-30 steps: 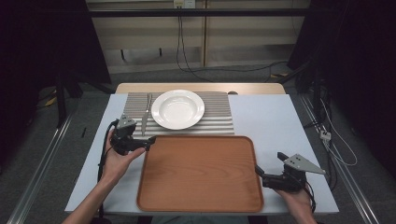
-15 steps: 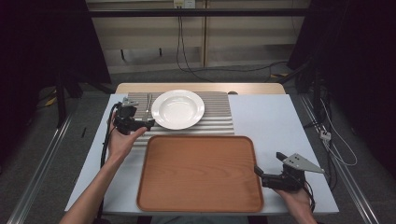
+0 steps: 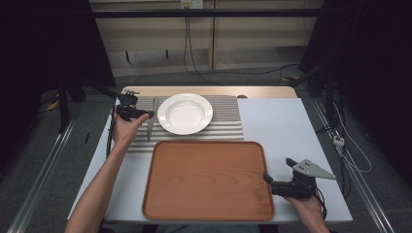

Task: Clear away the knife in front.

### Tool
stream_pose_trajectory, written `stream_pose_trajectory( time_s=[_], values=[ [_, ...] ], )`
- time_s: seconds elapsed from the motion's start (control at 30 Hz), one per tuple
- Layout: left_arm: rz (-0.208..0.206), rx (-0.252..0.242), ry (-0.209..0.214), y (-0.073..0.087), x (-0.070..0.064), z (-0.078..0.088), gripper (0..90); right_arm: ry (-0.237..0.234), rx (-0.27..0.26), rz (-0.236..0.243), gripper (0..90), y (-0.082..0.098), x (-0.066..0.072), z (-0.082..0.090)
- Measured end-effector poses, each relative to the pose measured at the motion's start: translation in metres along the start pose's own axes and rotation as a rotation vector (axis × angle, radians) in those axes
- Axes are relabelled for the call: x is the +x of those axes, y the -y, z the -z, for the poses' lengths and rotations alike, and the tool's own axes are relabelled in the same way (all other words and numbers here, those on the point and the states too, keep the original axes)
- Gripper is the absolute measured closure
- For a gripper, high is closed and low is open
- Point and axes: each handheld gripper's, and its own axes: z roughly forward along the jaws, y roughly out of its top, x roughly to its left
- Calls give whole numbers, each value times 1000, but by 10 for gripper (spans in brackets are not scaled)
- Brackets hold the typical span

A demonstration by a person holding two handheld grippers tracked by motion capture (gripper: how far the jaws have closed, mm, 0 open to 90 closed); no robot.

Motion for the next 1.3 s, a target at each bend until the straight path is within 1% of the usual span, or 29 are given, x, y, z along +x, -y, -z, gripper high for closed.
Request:
stream_pose_trajectory(
  time_s=[0.03, 0.07, 0.17, 0.2, 0.27, 0.3, 0.33, 0.37, 0.4, 0.47, 0.5, 0.53, 0.63, 0.67, 0.7, 0.73, 0.77, 0.83, 0.93, 0.97, 1.0, 1.07, 1.13, 1.17, 1.2, 1.3],
  values=[
    [6, 6, 6, 0, 2, -4, 191, 0, 3, 4, 9, 0, 0, 0],
    [9, 11, 1, -1, 4, -8, 228, -1, 4, 4, 10, 0, 1, 0],
    [14, -1, -16, -2, 5, -17, 276, -1, 6, 4, 10, 1, 1, 0],
    [6, -2, -20, -3, 5, -18, 302, -3, 6, 3, 10, 1, 0, 0],
    [6, 5, -17, -7, 4, -23, 335, 1, 6, 0, 10, 1, -1, 0],
    [0, 6, -24, -9, 3, -24, 350, 1, 7, -1, 10, 1, -1, 0],
    [-7, -9, -34, -11, 2, -25, 360, 2, 7, -2, 10, 1, -1, 0],
    [-18, -19, -36, -13, 0, -26, 385, 2, 7, -1, 10, 1, -1, 0],
    [-20, -23, -42, -15, -1, -28, 421, 3, 7, -1, 11, 1, 0, 0],
    [-12, -11, -26, -17, -2, -32, 427, 2, 7, 3, 11, 1, 0, 0],
    [-6, -3, -24, -18, -3, -35, 435, 4, 6, 1, 11, 1, 0, 0],
    [-6, 4, -19, -19, -3, -37, 455, 5, 8, 1, 11, 1, -1, 0],
    [6, 30, -21, -19, -4, -45, 516, 3, 6, -1, 11, 1, -1, 0],
    [0, 42, -28, -18, -3, -47, 544, 3, 5, 1, 11, 1, -1, 0],
    [0, 54, -49, -17, -3, -48, 564, 2, 4, 2, 11, 1, 0, 1],
    [7, 55, -54, -16, -2, -49, 587, 1, 3, 3, 11, 1, 0, 1],
    [20, 57, -43, -15, 0, -51, 628, 1, 1, 4, 11, 1, 0, 1],
    [50, 54, -28, -15, 1, -52, 651, 2, 1, 2, 11, 1, -1, 1],
    [30, 65, -24, -15, 0, -53, 664, 2, 2, -1, 11, 1, -1, 1],
    [23, 75, -18, -16, -1, -54, 674, 2, 3, -1, 11, 1, -1, 1],
    [21, 78, -23, -15, -2, -56, 683, 4, 5, -2, 11, 1, -1, 1],
    [9, 96, -18, -16, -4, -58, 706, 3, 4, 0, 11, 1, -1, 1],
    [8, 90, -27, -15, -7, -60, 729, 1, 2, 0, 11, 1, -1, 1],
    [-10, 98, -34, -16, -8, -59, 732, 2, 2, 1, 11, 1, -1, 1],
    [-23, 103, -35, -16, -9, -59, 757, 3, 2, 1, 11, 1, 0, 1],
    [-28, 101, -41, -16, -10, -59, 766, 3, 3, 4, 11, 1, 0, 2]
  ],
)
